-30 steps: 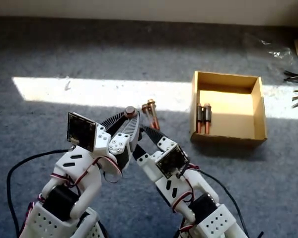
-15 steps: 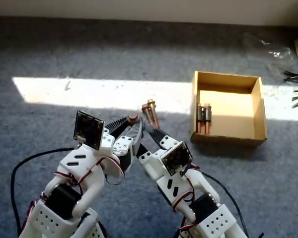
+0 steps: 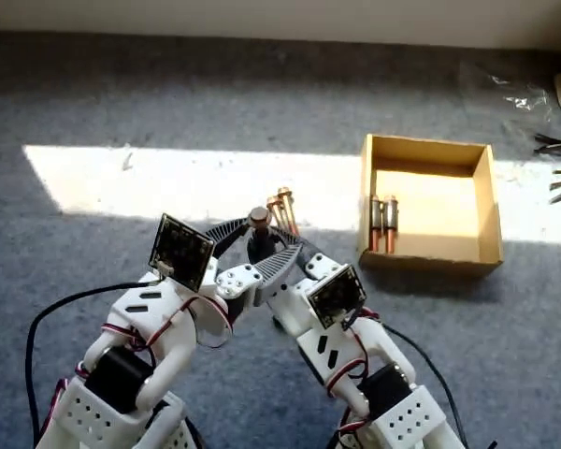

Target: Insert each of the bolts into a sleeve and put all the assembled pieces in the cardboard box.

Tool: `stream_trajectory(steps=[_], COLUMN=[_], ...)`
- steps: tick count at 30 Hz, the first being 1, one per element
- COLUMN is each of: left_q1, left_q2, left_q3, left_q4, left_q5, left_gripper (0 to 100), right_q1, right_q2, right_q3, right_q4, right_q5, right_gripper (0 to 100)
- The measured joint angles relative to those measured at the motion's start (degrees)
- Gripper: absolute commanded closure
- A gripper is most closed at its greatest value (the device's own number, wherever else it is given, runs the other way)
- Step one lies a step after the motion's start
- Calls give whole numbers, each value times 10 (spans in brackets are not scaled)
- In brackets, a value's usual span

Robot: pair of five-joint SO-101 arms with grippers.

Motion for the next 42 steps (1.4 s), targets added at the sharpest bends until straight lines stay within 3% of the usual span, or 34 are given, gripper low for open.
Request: stream_trajectory(steps=[10,18,23,27,38,42], left_q1=[-78,-81,-115,-160,-169,-169], left_q2=[0,-8,-93,-186,-192,-192], left_q3=[0,0,0,23,99,105], left_q4=[-22,-30,-30,-30,-30,-30], left_q5=[-4,-4,-4,-4,-4,-4], left_gripper=[738,741,748,812,989,993], right_q1=[1,1,30,67,96,136], right_q2=[1,1,1,1,1,1], right_q3=[0,0,0,0,-30,-88], right_q4=[0,0,0,4,226,287], right_q5=[2,2,2,2,2,2], right_gripper=[994,994,994,994,994,994])
